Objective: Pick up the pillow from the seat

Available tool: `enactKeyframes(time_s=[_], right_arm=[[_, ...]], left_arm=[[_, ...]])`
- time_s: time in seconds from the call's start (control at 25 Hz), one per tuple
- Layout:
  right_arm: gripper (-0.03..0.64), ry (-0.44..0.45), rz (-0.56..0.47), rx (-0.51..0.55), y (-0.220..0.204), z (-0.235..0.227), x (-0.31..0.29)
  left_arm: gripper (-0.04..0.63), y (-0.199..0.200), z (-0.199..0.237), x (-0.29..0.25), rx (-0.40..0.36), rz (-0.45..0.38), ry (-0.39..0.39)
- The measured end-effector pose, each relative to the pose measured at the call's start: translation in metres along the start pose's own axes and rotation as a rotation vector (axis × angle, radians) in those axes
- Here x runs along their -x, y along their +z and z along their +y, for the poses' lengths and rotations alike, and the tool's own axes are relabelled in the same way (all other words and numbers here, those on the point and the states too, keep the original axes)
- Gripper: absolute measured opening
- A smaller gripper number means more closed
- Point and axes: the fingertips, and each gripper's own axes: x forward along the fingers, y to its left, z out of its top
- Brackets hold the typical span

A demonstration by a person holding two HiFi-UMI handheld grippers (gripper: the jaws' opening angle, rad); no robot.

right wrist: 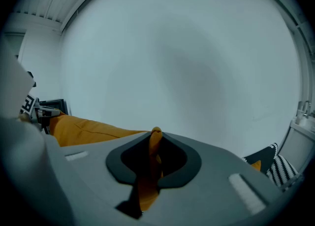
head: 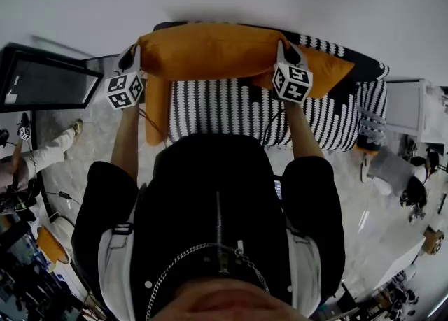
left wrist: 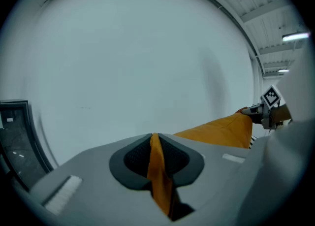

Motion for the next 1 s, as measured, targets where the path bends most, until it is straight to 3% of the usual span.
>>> enactKeyframes(time_s=[0.36, 0.56, 1.0], right_arm=[[0.037, 0.023, -0.070, -0.013, 0.023, 0.008, 0.061], [0.037, 0.006, -0.080, -0.002, 0.025, -0.007, 0.091], [0.032, -0.012, -0.103, 0.016, 0.031, 0.016, 0.110]], left_arm=[[0.043, 0.035, -0.020, 0.055, 0.030, -0.103, 0.001], [0.043, 0.045, -0.045, 0.068, 0.024, -0.127, -0.017], [0.043, 0.058, -0.033, 0.101, -0.026, -0.133, -0.024]])
